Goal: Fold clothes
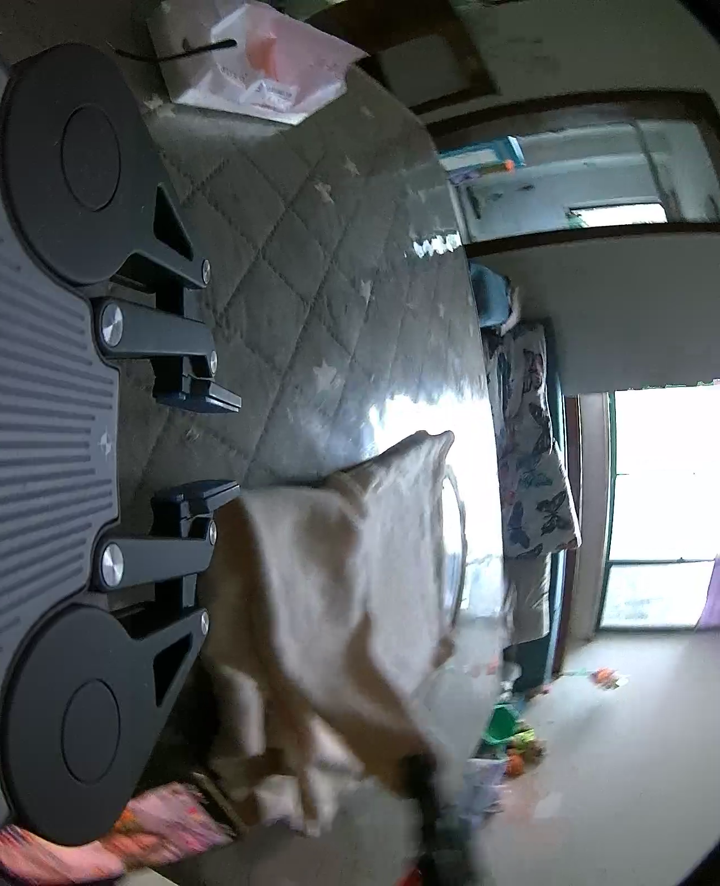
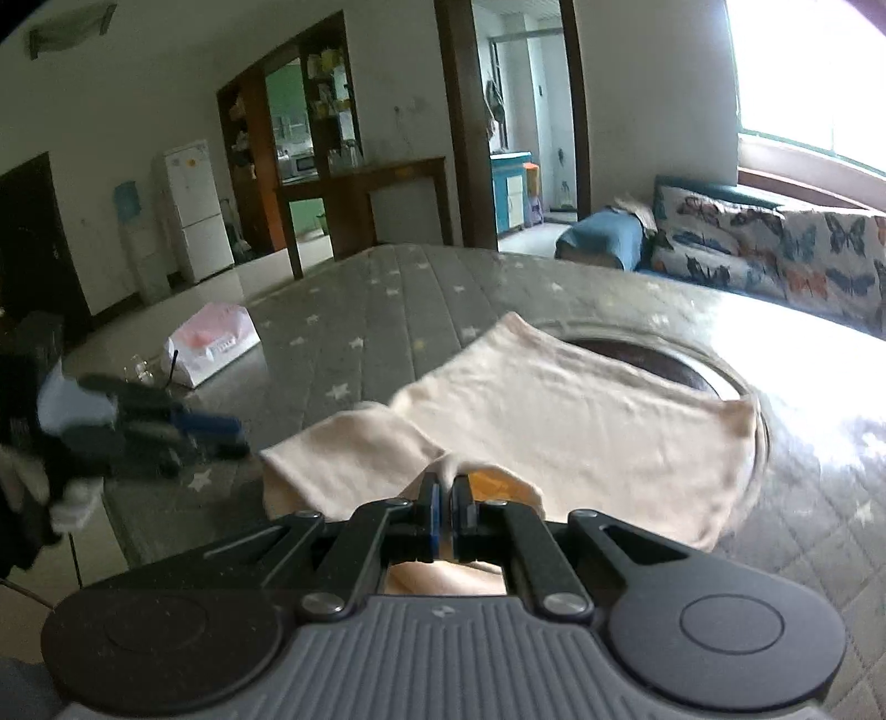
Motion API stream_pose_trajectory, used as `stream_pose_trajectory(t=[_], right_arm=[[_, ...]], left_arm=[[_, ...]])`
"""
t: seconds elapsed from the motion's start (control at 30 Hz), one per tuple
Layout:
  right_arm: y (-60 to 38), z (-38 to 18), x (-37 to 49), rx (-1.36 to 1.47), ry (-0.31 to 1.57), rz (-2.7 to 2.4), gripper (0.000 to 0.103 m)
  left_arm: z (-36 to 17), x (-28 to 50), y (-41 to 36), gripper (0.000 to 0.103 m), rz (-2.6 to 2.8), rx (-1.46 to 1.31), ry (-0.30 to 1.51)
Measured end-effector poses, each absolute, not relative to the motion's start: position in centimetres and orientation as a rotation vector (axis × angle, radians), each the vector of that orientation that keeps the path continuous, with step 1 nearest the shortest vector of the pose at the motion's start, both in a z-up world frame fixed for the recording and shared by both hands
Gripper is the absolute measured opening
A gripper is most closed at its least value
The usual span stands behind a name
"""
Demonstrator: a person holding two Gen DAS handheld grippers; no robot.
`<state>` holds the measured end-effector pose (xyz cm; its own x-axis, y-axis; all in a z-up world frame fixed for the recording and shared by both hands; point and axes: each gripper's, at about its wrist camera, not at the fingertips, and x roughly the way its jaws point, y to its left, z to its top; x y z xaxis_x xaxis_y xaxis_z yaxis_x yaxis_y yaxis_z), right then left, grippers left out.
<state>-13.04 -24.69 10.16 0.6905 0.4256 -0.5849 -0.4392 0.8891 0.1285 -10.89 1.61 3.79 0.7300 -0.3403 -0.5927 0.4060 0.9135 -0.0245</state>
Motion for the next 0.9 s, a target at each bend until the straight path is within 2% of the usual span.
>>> stream_pose_trajectory(t=[0.03, 0.07, 0.1, 0.3, 0.63, 0.77, 0.9], right_arm=[[-24.8, 10.1, -13.2, -0.018, 0.648, 0.483, 0.003], [-24.8, 10.1, -13.1, -0.015, 0.644, 0.483, 0.003], [-24.8, 10.3, -13.1, -0.012, 0.636, 0.485, 0.003], [-24.2, 12.5, -12.0, 0.025, 0.562, 0.522, 0.003], [-20.1, 18.4, -8.0, -0.062, 0.429, 0.597, 0.003], [-17.7, 19.1, -7.2, -0.111, 0.411, 0.629, 0.003], [-15.4, 19.4, -6.9, -0.163, 0.406, 0.683, 0.003]], left_arm=[[4.2, -10.4, 1.8, 0.036, -0.421, 0.075, 0.637], [4.6, -9.9, 2.1, 0.046, -0.431, 0.041, 0.643], [4.8, -9.2, 1.9, 0.05, -0.44, 0.011, 0.655], [4.5, -6.0, -1.2, 0.048, -0.483, 0.007, 0.69], [6.2, -12.2, -2.0, 0.05, -0.666, 0.138, 0.473], [5.5, -14.0, -3.4, 0.05, -0.795, 0.175, 0.435], [4.0, -13.0, -6.2, 0.051, -0.783, 0.187, 0.501]])
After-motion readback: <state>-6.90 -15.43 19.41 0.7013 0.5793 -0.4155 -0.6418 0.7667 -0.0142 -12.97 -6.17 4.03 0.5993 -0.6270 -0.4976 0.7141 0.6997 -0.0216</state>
